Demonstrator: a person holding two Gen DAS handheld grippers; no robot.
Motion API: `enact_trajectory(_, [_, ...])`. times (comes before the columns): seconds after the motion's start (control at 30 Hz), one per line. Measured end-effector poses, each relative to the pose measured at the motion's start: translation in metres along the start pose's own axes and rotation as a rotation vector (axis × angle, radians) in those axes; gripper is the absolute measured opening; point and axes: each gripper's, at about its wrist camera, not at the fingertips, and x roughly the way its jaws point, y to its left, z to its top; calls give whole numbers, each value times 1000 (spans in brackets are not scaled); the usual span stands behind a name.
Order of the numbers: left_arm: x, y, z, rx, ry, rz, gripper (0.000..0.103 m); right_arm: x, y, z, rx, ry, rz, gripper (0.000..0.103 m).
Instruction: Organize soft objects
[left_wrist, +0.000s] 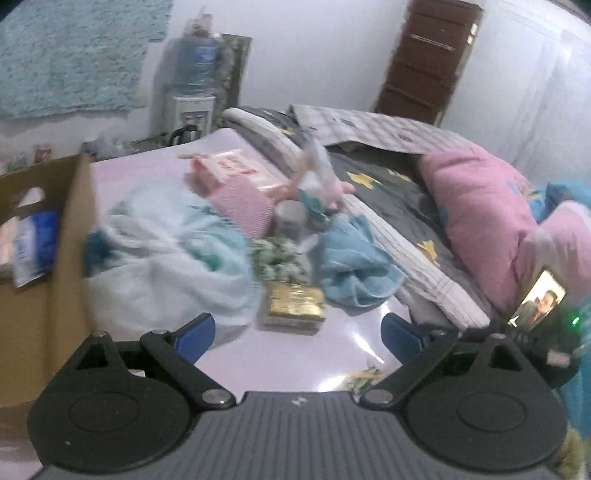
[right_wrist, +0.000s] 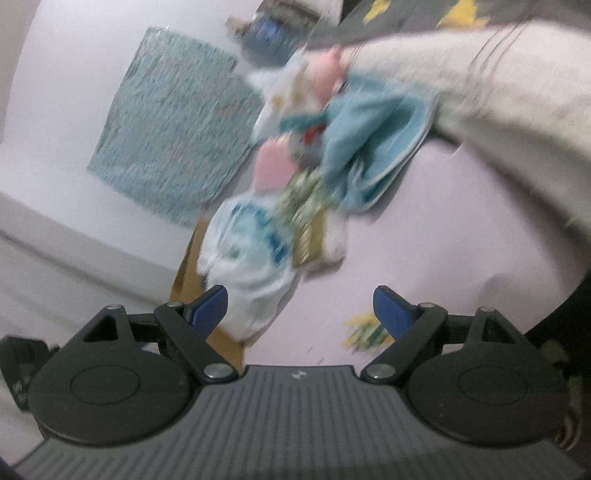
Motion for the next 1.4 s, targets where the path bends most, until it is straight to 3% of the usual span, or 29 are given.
enact_trajectory(0.13, [40, -28, 4, 50, 8, 83, 88, -6, -22, 26, 14, -90, -58, 86])
enact_trajectory(0.27, [85, -39, 24, 32, 45, 91, 69, 11, -37, 48, 10, -155, -131, 83])
enact_trajectory(0.43, [135, -50, 46, 71, 75, 128, 52, 28, -36, 64, -42, -217, -198, 69])
enact_trajectory(0.5, [154, -53, 52, 70, 105, 114, 45, 33, -38, 70, -38, -239, -228, 56])
enact_trajectory(0.57, [170, -55, 56, 70, 131, 103, 37, 41, -42, 74, -28, -245, -247, 50])
enact_trajectory(0.63, [183, -57, 59, 69, 151, 95, 36, 47, -44, 74, -31, -247, -258, 49])
enact_trajectory(0.83, [216, -59, 62, 71, 232, 77, 36, 53, -46, 79, -29, -272, -186, 46])
enact_trajectory(0.9, [225, -59, 61, 60, 281, 73, 36, 56, -48, 83, -34, -262, -148, 24])
enact_trajectory(1.0, [229, -64, 59, 67, 329, 77, 34, 51, -49, 83, -18, -246, -113, 17])
enact_trajectory(1.17, [221, -77, 48, 116, 380, 57, 35, 26, -48, 71, -8, -221, -62, 16])
enact_trajectory(1.4, [193, -92, 8, 158, 454, -30, 34, -10, -52, 35, 0, -149, -11, 16])
